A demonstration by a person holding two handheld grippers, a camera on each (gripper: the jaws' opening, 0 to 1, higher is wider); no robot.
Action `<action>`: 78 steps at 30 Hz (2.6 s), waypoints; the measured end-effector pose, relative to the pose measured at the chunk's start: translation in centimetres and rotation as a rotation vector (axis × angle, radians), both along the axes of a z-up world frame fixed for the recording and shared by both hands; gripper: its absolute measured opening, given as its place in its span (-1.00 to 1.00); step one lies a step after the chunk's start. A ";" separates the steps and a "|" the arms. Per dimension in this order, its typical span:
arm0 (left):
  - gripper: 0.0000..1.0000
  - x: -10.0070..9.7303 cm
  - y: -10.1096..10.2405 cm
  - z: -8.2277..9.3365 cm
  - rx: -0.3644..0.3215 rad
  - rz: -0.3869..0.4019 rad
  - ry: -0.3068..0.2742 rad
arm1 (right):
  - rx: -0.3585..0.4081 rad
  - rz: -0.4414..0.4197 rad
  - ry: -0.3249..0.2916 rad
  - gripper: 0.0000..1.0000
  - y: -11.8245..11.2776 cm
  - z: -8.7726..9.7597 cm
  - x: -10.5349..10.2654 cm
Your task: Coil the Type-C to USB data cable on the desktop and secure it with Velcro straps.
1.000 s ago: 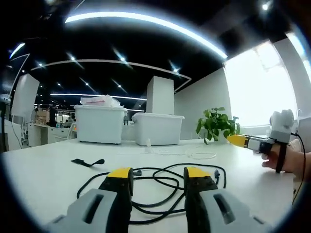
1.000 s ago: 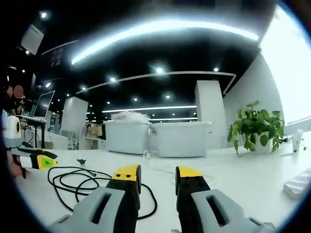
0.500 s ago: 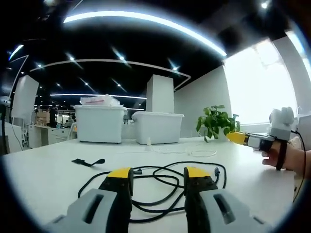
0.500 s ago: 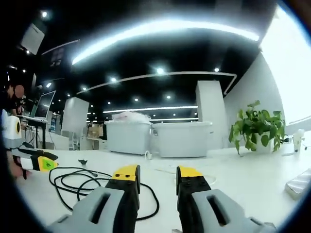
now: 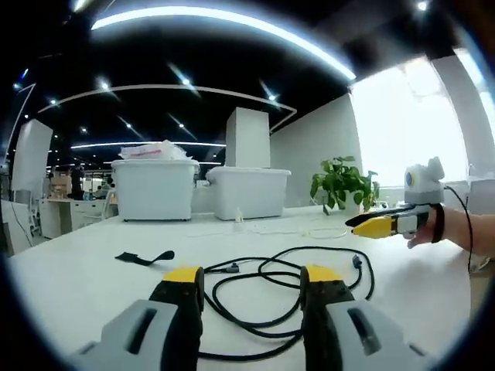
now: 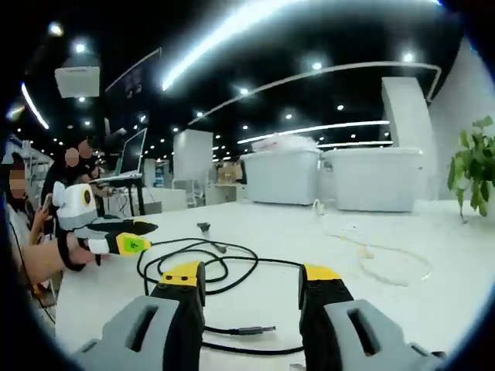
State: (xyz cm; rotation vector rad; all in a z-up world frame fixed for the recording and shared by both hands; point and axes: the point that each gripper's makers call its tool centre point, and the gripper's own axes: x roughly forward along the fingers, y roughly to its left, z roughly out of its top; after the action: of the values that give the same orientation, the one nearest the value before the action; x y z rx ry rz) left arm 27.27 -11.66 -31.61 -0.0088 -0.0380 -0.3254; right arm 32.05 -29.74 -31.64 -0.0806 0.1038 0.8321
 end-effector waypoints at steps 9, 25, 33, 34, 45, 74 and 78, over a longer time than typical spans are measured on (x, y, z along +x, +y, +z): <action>0.22 2.5 -0.2 0.3 -0.008 -0.093 0.043 | -0.267 0.094 -0.048 0.06 4.2 -0.5 3.5; 0.39 5.3 3.7 -1.1 0.033 -0.095 0.142 | -0.418 0.115 -0.072 0.05 8.0 -3.6 5.0; 0.39 6.4 6.6 -3.3 -0.008 -0.067 0.228 | -0.444 0.140 -0.053 0.05 9.6 -4.4 5.6; 0.39 6.4 6.6 -3.2 0.001 -0.071 0.219 | -0.445 0.147 -0.049 0.05 9.8 -4.5 5.7; 0.42 6.0 6.1 -3.7 -0.024 -0.110 0.266 | -0.475 0.210 -0.047 0.04 11.4 -5.0 5.9; 0.53 5.3 4.5 -5.6 -0.005 -0.163 0.359 | -0.485 0.255 -0.096 0.04 14.9 -4.1 6.1; 0.53 5.3 4.2 -5.5 -0.002 -0.179 0.356 | -0.501 0.281 -0.108 0.04 15.8 -4.3 5.6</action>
State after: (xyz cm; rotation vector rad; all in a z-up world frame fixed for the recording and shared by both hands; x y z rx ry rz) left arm 32.55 -7.51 -37.13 -0.0723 0.3174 -0.4991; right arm 37.62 -13.93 -35.97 -0.6223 0.2003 1.0655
